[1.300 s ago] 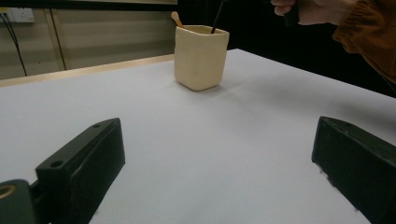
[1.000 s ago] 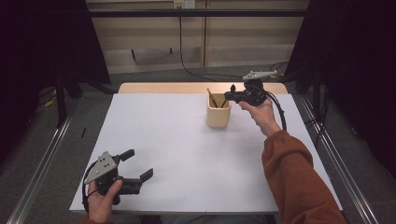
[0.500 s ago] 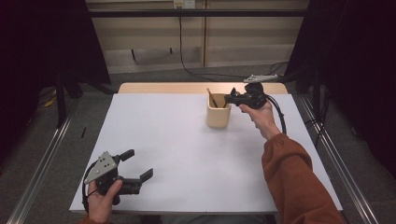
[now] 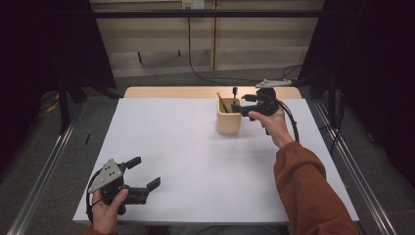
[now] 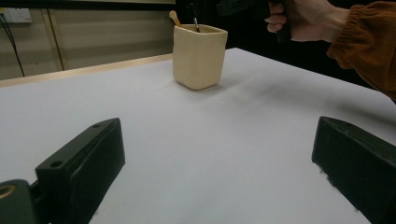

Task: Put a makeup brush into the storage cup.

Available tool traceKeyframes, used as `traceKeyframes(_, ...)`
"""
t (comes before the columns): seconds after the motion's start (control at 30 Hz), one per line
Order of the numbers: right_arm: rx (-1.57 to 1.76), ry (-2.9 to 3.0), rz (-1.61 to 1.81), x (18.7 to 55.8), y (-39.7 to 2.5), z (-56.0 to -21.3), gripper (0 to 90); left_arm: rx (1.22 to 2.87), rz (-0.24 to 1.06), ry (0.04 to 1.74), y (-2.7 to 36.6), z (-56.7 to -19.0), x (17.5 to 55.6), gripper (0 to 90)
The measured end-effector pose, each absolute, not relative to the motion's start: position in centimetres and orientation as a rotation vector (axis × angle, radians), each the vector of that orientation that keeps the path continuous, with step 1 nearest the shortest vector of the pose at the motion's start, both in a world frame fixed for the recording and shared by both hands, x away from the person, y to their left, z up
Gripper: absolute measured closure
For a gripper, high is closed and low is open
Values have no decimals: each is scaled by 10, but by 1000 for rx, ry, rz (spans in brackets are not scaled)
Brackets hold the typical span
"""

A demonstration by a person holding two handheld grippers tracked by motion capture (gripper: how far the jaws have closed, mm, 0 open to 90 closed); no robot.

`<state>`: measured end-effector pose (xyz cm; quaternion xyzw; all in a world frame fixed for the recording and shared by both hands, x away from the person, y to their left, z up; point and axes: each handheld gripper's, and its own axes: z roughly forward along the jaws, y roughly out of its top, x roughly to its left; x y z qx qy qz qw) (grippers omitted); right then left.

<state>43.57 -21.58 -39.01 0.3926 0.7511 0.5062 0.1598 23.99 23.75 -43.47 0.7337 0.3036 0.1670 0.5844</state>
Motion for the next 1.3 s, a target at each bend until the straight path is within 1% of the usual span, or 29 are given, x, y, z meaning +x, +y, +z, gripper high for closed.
traceKeyframes(0.03, 1129, 2142, 1441, 436, -216, -390, 119, 1712, 390, 711, 238, -435, 240, 26)
traceKeyframes(0.1, 1124, 2137, 1447, 436, -216, -390, 114, 1711, 391, 712, 238, -435, 241, 26)
traceKeyframes(0.2, 1132, 2123, 1451, 435, -217, -389, 66, 1712, 396, 712, 237, -435, 241, 26)
traceKeyframes(0.47, 1119, 2124, 1448, 429, -222, -389, 14, 1717, 401, 717, 237, -435, 243, 26)
traceKeyframes(0.77, 1139, 2098, 1436, 426, -230, -392, 34, 1713, 396, 724, 238, -436, 244, 26)
traceKeyframes(1.03, 1145, 2093, 1466, 420, -235, -395, 32, 1714, 396, 719, 239, -436, 243, 26)
traceKeyframes(1.3, 1126, 2055, 1474, 407, -241, -387, 37, 1720, 398, 710, 238, -435, 242, 26)
